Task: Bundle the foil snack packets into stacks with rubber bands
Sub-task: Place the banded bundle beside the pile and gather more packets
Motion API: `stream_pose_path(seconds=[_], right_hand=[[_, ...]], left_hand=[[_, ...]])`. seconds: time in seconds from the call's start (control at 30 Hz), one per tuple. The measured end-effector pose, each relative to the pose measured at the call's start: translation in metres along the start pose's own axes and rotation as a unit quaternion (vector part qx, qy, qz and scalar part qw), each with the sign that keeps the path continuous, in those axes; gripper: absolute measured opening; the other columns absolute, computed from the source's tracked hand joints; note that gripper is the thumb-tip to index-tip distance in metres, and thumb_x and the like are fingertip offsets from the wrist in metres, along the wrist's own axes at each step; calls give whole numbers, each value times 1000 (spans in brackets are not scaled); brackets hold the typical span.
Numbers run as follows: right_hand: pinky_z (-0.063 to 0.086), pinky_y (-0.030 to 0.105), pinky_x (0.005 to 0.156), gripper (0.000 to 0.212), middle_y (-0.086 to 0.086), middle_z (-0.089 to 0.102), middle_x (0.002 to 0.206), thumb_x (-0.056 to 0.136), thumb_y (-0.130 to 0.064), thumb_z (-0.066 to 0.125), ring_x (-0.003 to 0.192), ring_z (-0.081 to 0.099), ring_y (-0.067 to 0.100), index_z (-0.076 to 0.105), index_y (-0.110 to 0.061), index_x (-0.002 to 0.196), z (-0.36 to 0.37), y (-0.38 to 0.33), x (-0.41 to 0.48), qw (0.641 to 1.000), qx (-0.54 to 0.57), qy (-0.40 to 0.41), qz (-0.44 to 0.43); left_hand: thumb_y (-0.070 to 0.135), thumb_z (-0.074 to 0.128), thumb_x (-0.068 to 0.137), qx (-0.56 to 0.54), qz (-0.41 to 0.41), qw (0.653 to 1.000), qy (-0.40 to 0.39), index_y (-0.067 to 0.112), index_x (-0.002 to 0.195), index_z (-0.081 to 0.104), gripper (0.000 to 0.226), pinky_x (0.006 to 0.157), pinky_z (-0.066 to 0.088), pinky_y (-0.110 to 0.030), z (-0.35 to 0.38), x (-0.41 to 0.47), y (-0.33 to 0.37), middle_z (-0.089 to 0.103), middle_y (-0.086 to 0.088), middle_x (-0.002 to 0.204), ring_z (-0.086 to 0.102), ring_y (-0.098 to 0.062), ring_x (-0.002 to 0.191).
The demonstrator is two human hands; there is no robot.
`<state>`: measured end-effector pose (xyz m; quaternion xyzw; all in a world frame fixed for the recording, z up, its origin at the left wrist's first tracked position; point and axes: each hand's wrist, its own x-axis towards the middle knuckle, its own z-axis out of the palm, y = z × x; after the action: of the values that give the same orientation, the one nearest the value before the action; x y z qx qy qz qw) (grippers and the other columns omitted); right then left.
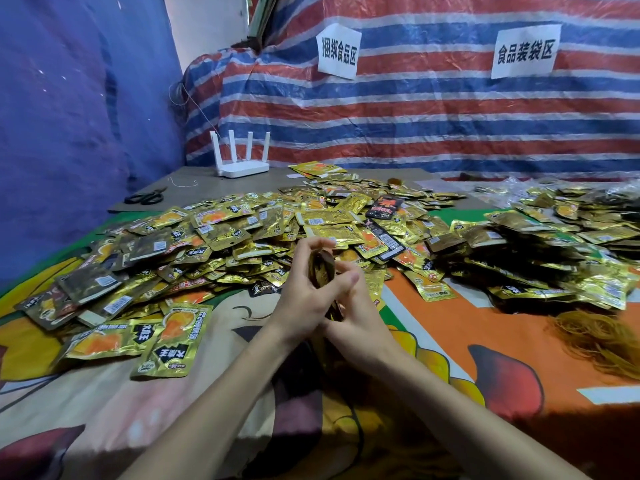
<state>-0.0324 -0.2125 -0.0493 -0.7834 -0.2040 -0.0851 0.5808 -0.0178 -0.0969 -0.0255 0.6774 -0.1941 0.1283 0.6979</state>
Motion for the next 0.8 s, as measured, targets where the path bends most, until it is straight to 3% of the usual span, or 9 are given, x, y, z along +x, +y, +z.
stream_pose_path(seconds=[0.07,0.13,0.23,0.33,0.4,0.5,0.6,0.7,0.8], right_hand=[[53,19,91,60,-5,62,123,86,-4,68,112,64,3,38,-17,136,0,6,-4,999,-4,-18,27],[57,29,91,54,-1,66,119,86,-2,63,109,66,8,42,-18,134,2,8,-7,999,-10,-34,35],[57,27,89,49,-2,66,115,86,-9,61,106,66,3,42,-24,129,1,7,-5,999,-1,-32,37],[57,35,94,59,2,65,118,80,-17,63,108,67,8,38,-28,133,-2,9,-5,999,11,-10,51],[57,39,96,67,1,66,119,77,-9,64,109,68,11,39,-30,136,-6,12,-7,999,8,-1,52],[58,29,91,70,-7,68,116,78,1,66,108,68,7,42,-30,136,-12,15,-9,999,0,10,36],[57,34,93,66,-7,67,116,80,-1,68,109,66,8,43,-28,136,-20,15,-11,998,-48,-11,33],[56,42,94,54,0,65,116,82,-8,62,109,65,12,45,-23,131,-28,15,-13,995,-83,-21,44],[56,33,83,39,-5,62,104,78,-24,56,93,61,0,44,-29,114,-42,12,-18,993,-75,37,88]], left_hand=[[17,77,69,-30,-23,999,-15,33,138,38,81,89,51,-22,0,-5,-10,56,1,120,64,-6,103],[15,80,63,-55,-69,996,-23,30,143,34,94,94,51,-22,1,-8,-17,58,4,127,62,-10,113],[22,87,53,-100,-111,989,-12,30,120,54,75,77,55,-19,1,-5,-21,71,10,105,69,-8,101],[24,89,51,-98,-129,987,20,23,108,65,62,79,59,-31,2,-4,-23,76,1,97,73,-21,97],[32,90,49,-71,-113,991,12,25,105,66,61,79,57,-30,5,-6,-22,74,-4,100,72,-20,97],[41,90,51,-24,-79,997,-3,23,103,64,60,84,57,-35,11,-8,-20,71,-8,100,70,-24,99],[45,90,48,5,-74,997,25,27,96,64,57,75,56,-25,18,-7,-21,72,4,89,71,-14,88],[48,89,49,12,-83,995,50,24,98,63,61,75,58,-28,29,-6,-19,74,5,89,72,-12,85],[56,87,46,5,-105,993,52,24,102,60,70,70,57,-25,40,-1,-14,73,3,93,71,-9,83]])
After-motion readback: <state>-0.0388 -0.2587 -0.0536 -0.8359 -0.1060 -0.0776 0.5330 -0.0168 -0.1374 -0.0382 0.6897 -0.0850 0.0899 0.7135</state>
